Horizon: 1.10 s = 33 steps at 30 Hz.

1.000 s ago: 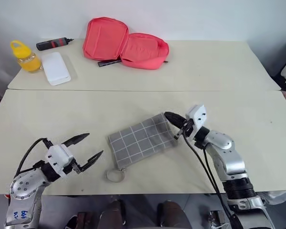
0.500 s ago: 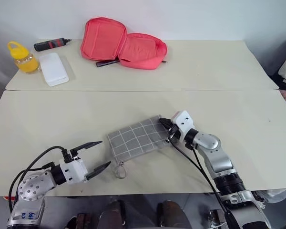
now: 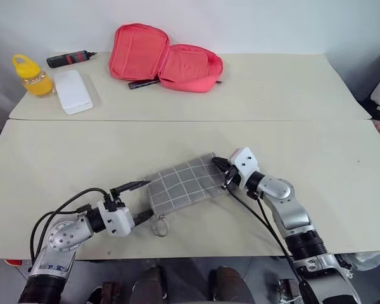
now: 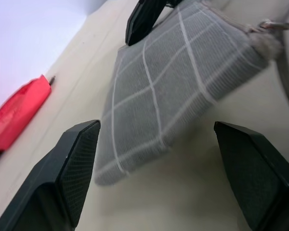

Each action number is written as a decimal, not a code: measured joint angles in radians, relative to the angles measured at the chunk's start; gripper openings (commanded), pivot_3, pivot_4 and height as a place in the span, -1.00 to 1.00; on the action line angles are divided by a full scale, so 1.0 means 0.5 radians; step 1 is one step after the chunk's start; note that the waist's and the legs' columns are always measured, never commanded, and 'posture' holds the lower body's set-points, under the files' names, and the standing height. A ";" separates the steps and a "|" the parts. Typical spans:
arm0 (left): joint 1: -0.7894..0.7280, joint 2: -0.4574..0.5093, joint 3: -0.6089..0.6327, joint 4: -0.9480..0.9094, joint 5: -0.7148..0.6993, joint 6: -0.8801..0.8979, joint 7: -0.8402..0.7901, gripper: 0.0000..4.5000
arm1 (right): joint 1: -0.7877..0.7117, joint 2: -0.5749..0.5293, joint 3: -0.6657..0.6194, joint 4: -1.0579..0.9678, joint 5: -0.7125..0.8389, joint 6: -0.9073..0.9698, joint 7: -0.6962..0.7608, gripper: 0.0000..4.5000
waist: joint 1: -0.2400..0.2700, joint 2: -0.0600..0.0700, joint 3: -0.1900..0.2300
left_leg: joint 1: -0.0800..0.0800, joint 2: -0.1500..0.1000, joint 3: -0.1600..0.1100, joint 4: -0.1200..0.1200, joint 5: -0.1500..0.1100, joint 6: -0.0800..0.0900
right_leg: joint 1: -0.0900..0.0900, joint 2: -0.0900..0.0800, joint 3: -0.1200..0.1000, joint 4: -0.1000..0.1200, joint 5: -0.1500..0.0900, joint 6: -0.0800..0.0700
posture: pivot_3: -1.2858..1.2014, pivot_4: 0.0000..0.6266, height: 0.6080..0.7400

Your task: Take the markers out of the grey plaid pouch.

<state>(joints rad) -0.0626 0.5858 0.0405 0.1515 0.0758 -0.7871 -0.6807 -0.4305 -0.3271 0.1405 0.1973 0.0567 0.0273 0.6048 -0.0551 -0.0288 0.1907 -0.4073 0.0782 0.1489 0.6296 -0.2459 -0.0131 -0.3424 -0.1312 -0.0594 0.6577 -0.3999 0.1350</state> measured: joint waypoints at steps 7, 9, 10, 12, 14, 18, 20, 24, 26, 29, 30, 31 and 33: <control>-0.084 -0.043 -0.108 0.054 0.043 -0.001 0.086 -0.19 | 0.017 0.000 -0.003 -0.024 0.000 0.008 -0.004 -1.00 | 0.002 0.000 0.000 | 0.001 0.000 0.000 0.000 0.000 0.000 | 0.000 0.000 -0.001 0.001 0.000 0.000 | 0.03 -0.52 1.00; -0.099 -0.042 -0.115 0.052 0.045 -0.011 0.109 -0.46 | 0.018 0.000 -0.004 -0.025 0.000 0.013 -0.006 -1.00 | 0.002 0.001 0.000 | 0.001 0.000 0.000 0.000 0.000 0.000 | 0.000 0.000 0.000 0.001 0.000 0.000 | 0.03 -0.52 1.00; -0.103 -0.039 -0.114 0.051 0.043 -0.014 0.119 -0.60 | 0.019 0.000 -0.004 -0.027 0.000 0.016 -0.008 -1.00 | 0.002 0.001 0.000 | 0.001 0.000 0.000 0.000 0.000 0.000 | 0.000 0.000 0.000 0.001 0.000 0.000 | 0.03 -0.52 1.00; -0.113 -0.030 -0.113 0.047 0.033 -0.016 0.134 -0.87 | 0.019 0.000 -0.004 -0.033 0.000 0.025 -0.010 -1.00 | 0.002 0.002 -0.001 | 0.001 0.000 0.000 0.000 0.000 0.000 | 0.000 0.000 0.000 0.001 0.000 0.000 | 0.03 -0.52 1.00; -0.125 -0.006 -0.112 0.047 0.015 -0.017 0.137 -0.99 | 0.019 0.000 -0.003 -0.038 0.000 0.029 -0.010 -1.00 | 0.002 0.002 -0.001 | 0.001 0.000 0.000 0.000 0.000 0.000 | 0.000 0.000 0.000 0.001 0.000 0.000 | 0.03 -0.52 1.00; -0.111 0.024 -0.118 0.046 0.006 -0.040 0.150 -0.99 | 0.021 0.000 -0.003 -0.049 0.001 0.033 -0.008 -1.00 | -0.004 0.002 -0.001 | 0.001 0.000 0.000 -0.001 0.000 0.000 | 0.000 0.001 -0.001 0.001 0.000 0.000 | 0.03 -0.52 1.00; -0.102 0.031 -0.116 0.043 0.002 -0.042 0.157 -1.00 | 0.019 0.000 -0.012 -0.059 0.019 0.049 0.007 -0.83 | -0.006 0.002 -0.001 | 0.001 0.001 0.000 -0.001 0.000 0.000 | -0.001 0.001 -0.001 0.001 0.000 0.000 | 0.03 -0.52 1.00; -0.089 0.028 -0.108 0.036 0.029 -0.014 0.242 -1.00 | -0.082 0.000 -0.127 -0.094 0.191 0.156 0.069 -0.29 | -0.005 0.003 -0.001 | 0.001 0.001 0.000 0.000 0.000 0.000 | -0.001 0.001 0.000 0.002 0.000 0.000 | 0.03 -0.52 1.00; -0.089 0.021 -0.099 0.031 0.056 0.025 0.305 -1.00 | -0.158 -0.014 -0.183 -0.183 0.320 0.253 0.130 0.06 | -0.002 0.003 -0.001 | 0.001 0.001 0.000 0.000 0.000 0.000 | -0.001 0.001 0.000 0.004 0.000 0.000 | 0.03 -0.52 1.00; -0.106 0.000 -0.080 0.023 0.117 0.121 0.424 -1.00 | -0.206 -0.073 -0.251 -0.416 0.606 0.543 0.277 0.54 | 0.006 0.003 -0.001 | 0.001 0.002 -0.003 0.000 -0.002 0.003 | 0.000 0.001 -0.001 0.004 0.000 0.000 | 0.03 -0.52 1.00; -0.134 -0.018 -0.075 0.024 0.158 0.175 0.480 -1.00 | -0.187 -0.130 -0.256 -0.538 0.746 0.712 0.347 0.67 | 0.008 0.003 -0.001 | 0.001 0.002 -0.003 0.000 -0.003 0.005 | 0.000 0.001 -0.002 0.004 0.000 0.000 | 0.03 -0.52 1.00; -0.161 -0.044 -0.064 0.029 0.199 0.231 0.532 -1.00 | -0.161 -0.180 -0.252 -0.652 0.874 0.873 0.401 0.67 | 0.018 0.003 -0.001 | 0.001 0.001 -0.004 0.000 -0.003 0.007 | 0.001 0.000 -0.002 0.003 0.000 0.000 | 0.03 -0.52 1.00; -0.202 -0.081 -0.056 0.028 0.266 0.323 0.618 -1.00 | -0.091 -0.237 -0.244 -0.848 1.080 1.142 0.458 0.67 | 0.037 0.002 -0.001 | 0.001 0.002 -0.004 0.000 -0.005 0.010 | 0.001 0.000 -0.003 0.002 0.000 0.000 | 0.03 -0.52 1.00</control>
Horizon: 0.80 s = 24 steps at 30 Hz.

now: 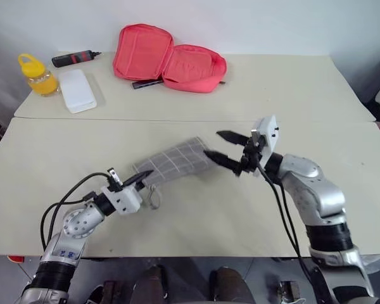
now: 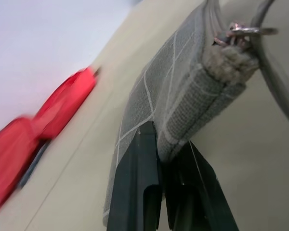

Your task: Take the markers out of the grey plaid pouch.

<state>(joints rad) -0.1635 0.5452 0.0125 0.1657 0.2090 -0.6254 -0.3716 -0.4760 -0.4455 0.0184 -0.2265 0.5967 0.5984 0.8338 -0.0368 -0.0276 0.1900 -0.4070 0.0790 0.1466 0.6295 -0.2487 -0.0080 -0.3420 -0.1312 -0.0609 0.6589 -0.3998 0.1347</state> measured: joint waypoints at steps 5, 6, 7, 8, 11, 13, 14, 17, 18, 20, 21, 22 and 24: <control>-0.106 -0.147 -0.043 -0.026 0.157 0.233 0.166 -1.00 | 0.248 -0.102 0.192 -0.221 0.102 0.273 0.048 0.67 | 0.021 0.001 -0.001 | -0.001 -0.002 0.001 0.001 -0.001 0.002 | 0.000 -0.002 0.000 -0.002 0.000 0.000 | 0.03 -0.52 1.00; -0.122 -0.160 -0.057 -0.041 0.185 0.271 0.181 -1.00 | 0.270 -0.062 0.215 -0.223 0.102 0.306 0.009 0.67 | 0.021 0.001 -0.001 | -0.001 -0.002 0.001 0.002 -0.001 0.002 | 0.000 -0.002 0.000 -0.001 0.000 0.000 | 0.03 -0.52 1.00; -0.131 -0.173 -0.065 -0.054 0.208 0.303 0.193 -1.00 | 0.273 -0.011 0.233 -0.222 0.094 0.323 -0.038 0.67 | 0.021 0.001 -0.001 | -0.001 -0.002 0.002 0.002 -0.001 0.002 | 0.000 -0.002 0.000 -0.001 0.000 0.000 | 0.03 -0.52 1.00; -0.140 -0.189 -0.072 -0.064 0.225 0.330 0.198 -1.00 | 0.272 0.030 0.253 -0.220 0.074 0.325 -0.086 0.67 | 0.019 0.002 -0.001 | -0.001 -0.002 0.002 0.002 -0.001 0.001 | 0.000 -0.001 0.000 -0.001 0.000 0.000 | 0.03 -0.52 1.00; -0.160 -0.208 -0.113 -0.084 0.242 0.379 0.215 -1.00 | 0.272 0.163 0.280 -0.150 0.010 0.328 -0.228 0.67 | 0.020 0.001 -0.002 | -0.001 -0.002 0.002 0.002 0.000 0.000 | -0.001 -0.001 -0.001 -0.001 0.000 0.000 | 0.03 -0.52 1.00; -0.164 -0.208 -0.132 -0.101 0.252 0.399 0.217 -1.00 | 0.256 0.241 0.284 -0.101 -0.030 0.316 -0.295 0.67 | 0.021 0.001 -0.002 | -0.001 -0.002 0.002 0.002 0.000 -0.001 | 0.000 -0.001 -0.001 -0.001 0.000 0.000 | 0.03 -0.52 1.00; -0.164 -0.208 -0.139 -0.108 0.253 0.409 0.217 -1.00 | 0.242 0.275 0.285 -0.075 -0.042 0.308 -0.318 0.67 | 0.022 0.001 -0.002 | -0.001 -0.002 0.002 0.002 0.000 -0.001 | -0.001 -0.002 -0.001 -0.002 0.000 0.000 | 0.03 -0.52 1.00; -0.169 -0.209 -0.149 -0.129 0.259 0.443 0.217 -1.00 | 0.177 0.367 0.342 -0.004 -0.081 0.281 -0.344 0.50 | 0.022 0.001 -0.002 | -0.002 -0.002 0.002 0.002 0.000 -0.002 | -0.001 -0.001 -0.002 -0.002 0.000 0.000 | 0.03 -0.52 1.00; -0.172 -0.210 -0.154 -0.139 0.263 0.451 0.217 -1.00 | 0.168 0.379 0.361 0.014 -0.098 0.275 -0.343 0.39 | 0.023 0.001 -0.002 | -0.002 -0.003 0.002 0.002 0.000 -0.002 | -0.001 -0.002 -0.002 -0.002 0.000 0.000 | 0.03 -0.52 1.00; -0.174 -0.210 -0.164 -0.146 0.266 0.463 0.217 -1.00 | 0.151 0.425 0.390 0.069 -0.114 0.258 -0.341 0.08 | 0.022 0.001 -0.002 | -0.003 -0.003 0.002 0.002 0.000 -0.002 | -0.001 -0.002 -0.002 -0.003 0.000 0.000 | 0.03 -0.52 1.00; -0.174 -0.210 -0.168 -0.152 0.267 0.470 0.217 -1.00 | 0.149 0.434 0.394 0.076 -0.116 0.258 -0.338 -0.07 | 0.023 0.001 -0.002 | -0.003 -0.003 0.002 0.001 -0.001 -0.002 | -0.002 -0.002 -0.002 -0.003 0.000 0.000 | 0.03 -0.52 1.00; -0.174 -0.210 -0.172 -0.156 0.267 0.475 0.217 -1.00 | 0.146 0.433 0.407 0.076 -0.119 0.255 -0.332 -0.21 | 0.022 0.001 -0.002 | -0.003 -0.002 0.002 0.001 -0.001 -0.003 | -0.002 -0.001 -0.002 -0.003 0.000 0.000 | 0.03 -0.52 1.00; -0.177 -0.210 -0.184 -0.165 0.267 0.491 0.217 -1.00 | 0.144 0.431 0.432 0.076 -0.137 0.246 -0.307 -0.52 | 0.023 0.001 -0.002 | -0.004 -0.003 0.002 0.002 -0.001 -0.003 | -0.002 -0.002 -0.002 -0.003 0.000 0.000 | 0.03 -0.52 1.00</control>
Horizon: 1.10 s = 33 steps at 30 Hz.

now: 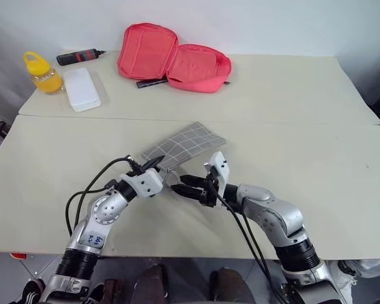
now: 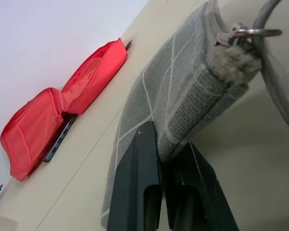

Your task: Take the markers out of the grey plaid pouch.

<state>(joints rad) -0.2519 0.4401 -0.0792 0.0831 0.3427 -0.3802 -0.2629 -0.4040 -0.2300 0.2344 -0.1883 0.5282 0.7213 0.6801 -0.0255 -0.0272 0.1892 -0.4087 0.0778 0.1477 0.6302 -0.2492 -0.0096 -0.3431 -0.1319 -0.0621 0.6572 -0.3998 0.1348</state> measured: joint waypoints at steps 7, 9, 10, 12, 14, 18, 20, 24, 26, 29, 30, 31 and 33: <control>0.041 0.000 -0.019 -0.068 -0.035 0.024 -0.028 -1.00 | -0.029 -0.041 -0.027 0.108 -0.068 -0.097 0.034 -0.99 | -0.004 0.000 0.000 | -0.001 0.000 0.000 0.000 0.000 -0.001 | -0.001 0.000 0.000 -0.002 0.000 0.000 | 0.03 -0.52 1.00; 0.066 0.006 -0.008 -0.082 -0.083 0.026 -0.054 -1.00 | -0.056 -0.075 -0.086 0.166 -0.078 -0.138 0.047 -0.99 | -0.003 0.000 0.000 | -0.001 0.001 0.001 0.000 0.000 -0.002 | -0.002 0.000 0.000 -0.001 0.000 0.000 | 0.03 -0.52 1.00; 0.082 0.007 0.003 -0.087 -0.136 0.038 -0.080 -1.00 | -0.074 -0.094 -0.110 0.191 -0.087 -0.157 0.052 -0.99 | -0.006 0.000 0.000 | -0.001 0.001 0.001 0.000 0.000 -0.002 | -0.002 0.001 0.000 -0.001 0.000 0.000 | 0.03 -0.52 1.00; 0.118 0.007 0.012 -0.106 -0.253 0.062 -0.143 -1.00 | -0.106 -0.145 -0.148 0.230 -0.096 -0.190 0.072 -0.99 | -0.010 0.000 0.000 | -0.001 0.002 0.002 0.000 0.000 -0.003 | -0.003 0.001 0.000 -0.001 0.000 0.000 | 0.03 -0.52 1.00; 0.182 0.010 0.052 -0.157 -0.460 0.096 -0.252 -1.00 | -0.138 -0.230 -0.188 0.282 -0.119 -0.240 0.119 -0.99 | -0.010 0.000 0.000 | -0.003 0.003 0.002 0.000 0.000 -0.005 | -0.005 0.002 0.000 -0.001 0.000 0.000 | 0.03 -0.52 1.00; 0.240 0.146 0.173 -0.191 -0.806 0.119 -0.497 -1.00 | -0.203 -0.414 -0.278 0.462 -0.186 -0.363 0.215 -0.99 | -0.009 0.000 0.000 | -0.004 0.002 0.003 0.001 0.001 -0.006 | -0.005 0.002 0.000 -0.002 0.000 0.000 | 0.03 -0.52 1.00; 0.279 0.222 0.256 -0.220 -0.980 0.123 -0.639 -1.00 | -0.242 -0.520 -0.335 0.607 -0.245 -0.456 0.262 -0.99 | -0.010 0.000 0.000 | -0.003 0.002 0.004 0.001 0.001 -0.006 | -0.005 0.001 0.000 -0.003 0.000 0.000 | 0.03 -0.52 1.00; 0.298 0.268 0.319 -0.205 -1.075 0.116 -0.754 -1.00 | -0.288 -0.636 -0.390 0.823 -0.327 -0.616 0.328 -0.99 | -0.008 0.000 0.001 | -0.004 0.002 0.005 0.000 0.001 -0.006 | -0.005 0.002 0.000 -0.005 0.000 0.000 | 0.03 -0.52 1.00; 0.295 0.272 0.320 -0.201 -1.074 0.104 -0.773 -1.00 | -0.298 -0.639 -0.397 0.863 -0.344 -0.673 0.361 -0.99 | -0.013 0.000 0.001 | -0.004 0.002 0.006 0.000 0.002 -0.007 | -0.005 0.003 0.001 -0.005 0.000 0.000 | 0.03 -0.52 1.00; 0.278 0.248 0.320 -0.163 -1.063 0.102 -0.760 -1.00 | -0.297 -0.637 -0.405 0.857 -0.341 -0.676 0.385 -0.72 | -0.012 0.000 0.001 | -0.004 0.003 0.006 0.000 0.002 -0.007 | -0.005 0.003 0.001 -0.004 0.000 0.000 | 0.03 -0.52 1.00; 0.277 0.241 0.319 -0.150 -1.054 0.102 -0.753 -1.00 | -0.294 -0.637 -0.416 0.843 -0.328 -0.657 0.396 -0.58 | -0.011 0.000 0.001 | -0.004 0.003 0.006 0.001 0.002 -0.007 | -0.005 0.003 0.001 -0.005 0.000 0.000 | 0.03 -0.52 1.00; 0.276 0.237 0.319 -0.146 -1.048 0.102 -0.746 -1.00 | -0.288 -0.637 -0.420 0.827 -0.322 -0.651 0.409 -0.43 | -0.010 0.000 0.001 | -0.004 0.003 0.006 0.001 0.002 -0.007 | -0.005 0.003 0.001 -0.005 0.000 0.000 | 0.03 -0.52 1.00; 0.254 0.212 0.314 -0.143 -1.014 0.103 -0.722 -1.00 | -0.247 -0.682 -0.416 0.729 -0.299 -0.613 0.489 -0.14 | -0.006 0.000 0.001 | -0.004 0.003 0.006 0.001 0.002 -0.007 | -0.005 0.002 0.001 -0.005 0.000 0.000 | 0.03 -0.52 1.00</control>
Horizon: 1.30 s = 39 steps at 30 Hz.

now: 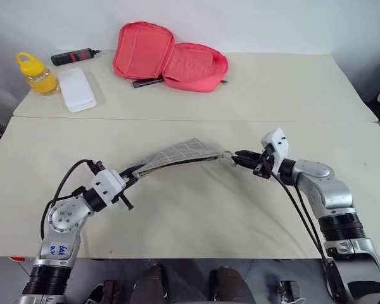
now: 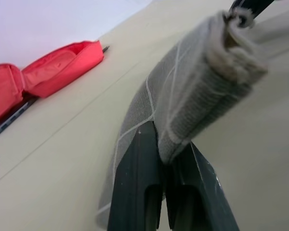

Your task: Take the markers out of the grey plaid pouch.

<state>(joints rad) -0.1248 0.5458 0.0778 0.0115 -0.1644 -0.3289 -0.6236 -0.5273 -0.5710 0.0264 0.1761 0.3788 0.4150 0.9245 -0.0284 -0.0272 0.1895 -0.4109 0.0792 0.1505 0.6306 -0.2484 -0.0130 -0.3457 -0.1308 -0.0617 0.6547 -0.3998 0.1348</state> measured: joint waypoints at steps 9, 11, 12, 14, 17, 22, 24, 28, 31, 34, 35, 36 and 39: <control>-0.026 -0.037 0.001 0.016 0.057 0.000 0.032 -1.00 | -0.015 -0.212 -0.129 -0.442 0.177 0.217 0.176 -0.27 | -0.033 0.000 0.001 | 0.001 0.002 0.002 0.001 0.001 -0.003 | 0.000 0.004 -0.002 0.000 0.001 0.000 | 0.03 -0.52 1.00; -0.046 -0.053 -0.020 0.020 0.065 0.000 0.033 -1.00 | -0.083 -0.072 -0.139 -0.577 0.239 0.223 0.094 -0.56 | -0.038 0.000 0.001 | 0.001 0.005 0.000 0.001 0.002 -0.006 | -0.002 0.006 -0.003 0.003 0.001 -0.002 | 0.03 -0.52 1.00; -0.049 -0.060 -0.026 0.020 0.068 0.000 0.032 -1.00 | -0.094 -0.019 -0.127 -0.646 0.246 0.219 0.066 -0.72 | -0.034 0.000 0.001 | 0.001 0.005 -0.001 0.001 0.002 -0.006 | -0.002 0.006 -0.003 0.004 0.001 -0.002 | 0.03 -0.52 1.00; -0.054 -0.073 -0.034 0.021 0.069 0.007 0.033 -1.00 | -0.091 0.028 -0.057 -0.705 0.225 0.186 0.036 -0.99 | -0.022 0.000 0.001 | 0.000 0.005 -0.001 0.001 0.001 -0.004 | -0.002 0.002 -0.003 0.003 0.001 -0.002 | 0.03 -0.52 1.00; -0.071 -0.102 -0.036 0.020 0.065 0.051 0.037 -1.00 | -0.051 0.032 0.050 -0.694 0.110 0.099 0.033 -0.99 | 0.001 0.000 0.001 | -0.002 0.001 0.001 0.003 -0.001 -0.001 | -0.002 -0.001 -0.004 0.001 0.001 -0.001 | 0.03 -0.52 1.00; -0.072 -0.127 -0.038 0.006 0.066 0.088 0.038 -1.00 | -0.010 0.101 0.209 -0.607 -0.110 -0.094 -0.033 -0.99 | 0.002 0.000 0.001 | -0.003 0.001 0.001 0.004 -0.001 -0.001 | -0.003 0.000 -0.005 0.001 0.001 -0.001 | 0.03 -0.52 1.00; -0.072 -0.134 -0.041 -0.002 0.066 0.095 0.038 -1.00 | -0.011 0.135 0.256 -0.521 -0.229 -0.171 -0.110 -0.99 | -0.005 0.000 0.001 | -0.003 0.001 0.002 0.004 0.000 -0.001 | -0.003 0.002 -0.005 0.001 0.001 -0.001 | 0.03 -0.52 1.00; -0.044 -0.139 -0.041 -0.028 0.067 0.111 0.040 -1.00 | -0.012 0.158 0.277 -0.394 -0.357 -0.270 -0.168 -0.99 | -0.006 0.000 0.001 | -0.003 0.002 0.002 0.004 0.000 -0.002 | -0.004 0.002 -0.004 0.002 0.001 -0.001 | 0.03 -0.52 1.00; -0.041 -0.148 -0.042 -0.037 0.071 0.117 0.041 -1.00 | -0.012 0.157 0.345 -0.337 -0.448 -0.366 -0.154 -0.99 | -0.004 0.000 0.001 | -0.003 0.002 0.002 0.004 0.000 -0.002 | -0.004 0.002 -0.004 0.003 0.001 -0.001 | 0.03 -0.52 1.00; -0.041 -0.147 -0.060 -0.058 0.095 0.117 0.039 -1.00 | -0.015 0.147 0.388 -0.288 -0.551 -0.487 -0.154 -0.99 | -0.003 0.000 0.001 | -0.003 0.001 0.002 0.005 0.000 -0.002 | -0.004 0.001 -0.004 0.003 0.001 -0.001 | 0.03 -0.52 1.00; -0.042 -0.148 -0.076 -0.069 0.100 0.118 0.037 -1.00 | -0.021 0.147 0.405 -0.270 -0.585 -0.527 -0.157 -0.99 | -0.003 0.000 0.001 | -0.003 0.001 0.002 0.005 0.000 -0.002 | -0.004 0.001 -0.004 0.003 0.001 -0.001 | 0.03 -0.52 1.00; -0.045 -0.148 -0.095 -0.078 0.101 0.123 0.033 -1.00 | -0.029 0.150 0.417 -0.261 -0.617 -0.561 -0.163 -0.99 | -0.004 0.000 0.001 | -0.003 0.002 0.002 0.005 0.000 -0.002 | -0.004 0.001 -0.004 0.003 0.001 -0.001 | 0.03 -0.52 1.00; -0.057 -0.148 -0.159 -0.105 0.100 0.181 -0.010 -1.00 | -0.115 0.206 0.449 -0.247 -0.728 -0.671 -0.221 -0.92 | -0.012 0.000 0.001 | -0.002 0.001 0.004 0.005 0.001 -0.003 | -0.006 0.003 -0.003 0.006 0.001 -0.001 | 0.03 -0.52 1.00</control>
<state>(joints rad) -0.1535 0.4719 -0.0017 -0.0410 -0.1144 -0.2385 -0.6285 -0.5847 -0.4681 0.2507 0.0524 0.0150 0.0793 0.8142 -0.0345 -0.0273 0.1901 -0.4121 0.0798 0.1525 0.6334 -0.2481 -0.0145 -0.3485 -0.1295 -0.0634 0.6576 -0.3992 0.1345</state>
